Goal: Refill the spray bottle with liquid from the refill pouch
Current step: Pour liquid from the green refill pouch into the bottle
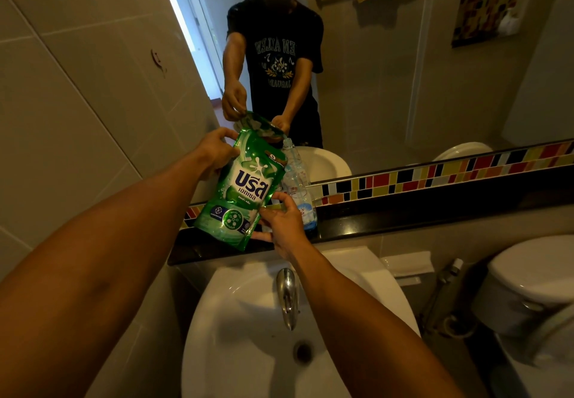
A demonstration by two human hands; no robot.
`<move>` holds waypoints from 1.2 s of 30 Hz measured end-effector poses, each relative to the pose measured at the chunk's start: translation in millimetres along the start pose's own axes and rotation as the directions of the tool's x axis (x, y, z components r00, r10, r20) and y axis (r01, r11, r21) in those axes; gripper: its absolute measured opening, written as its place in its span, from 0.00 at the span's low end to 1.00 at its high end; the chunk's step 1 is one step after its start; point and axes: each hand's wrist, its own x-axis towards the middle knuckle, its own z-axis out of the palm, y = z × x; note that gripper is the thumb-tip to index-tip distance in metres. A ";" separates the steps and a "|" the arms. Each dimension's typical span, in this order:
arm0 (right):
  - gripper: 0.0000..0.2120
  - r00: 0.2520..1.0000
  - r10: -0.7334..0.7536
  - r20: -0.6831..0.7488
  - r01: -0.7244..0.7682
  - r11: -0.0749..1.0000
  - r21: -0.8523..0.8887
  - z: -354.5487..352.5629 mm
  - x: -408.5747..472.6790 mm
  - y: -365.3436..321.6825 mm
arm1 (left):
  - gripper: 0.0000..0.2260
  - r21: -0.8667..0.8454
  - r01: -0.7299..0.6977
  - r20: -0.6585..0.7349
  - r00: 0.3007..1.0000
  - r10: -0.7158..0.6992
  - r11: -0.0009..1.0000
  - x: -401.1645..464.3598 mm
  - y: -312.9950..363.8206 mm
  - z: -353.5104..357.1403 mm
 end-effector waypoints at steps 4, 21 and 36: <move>0.17 1.000 -0.001 0.003 0.001 1.000 0.002 0.1 0.1 -0.1 | 0.17 -0.002 -0.005 0.000 1.000 0.005 1.000 -0.1 0.1 -0.9; 0.17 1.000 -0.008 0.004 0.008 1.000 0.001 0.4 3.3 3.3 | 0.16 0.009 -0.005 0.009 1.000 0.005 1.000 -1.6 2.0 -1.1; 0.17 1.000 -0.004 0.011 0.004 1.000 0.018 1.2 0.6 3.0 | 0.16 0.017 -0.018 0.005 1.000 0.018 1.000 -4.9 4.5 -0.8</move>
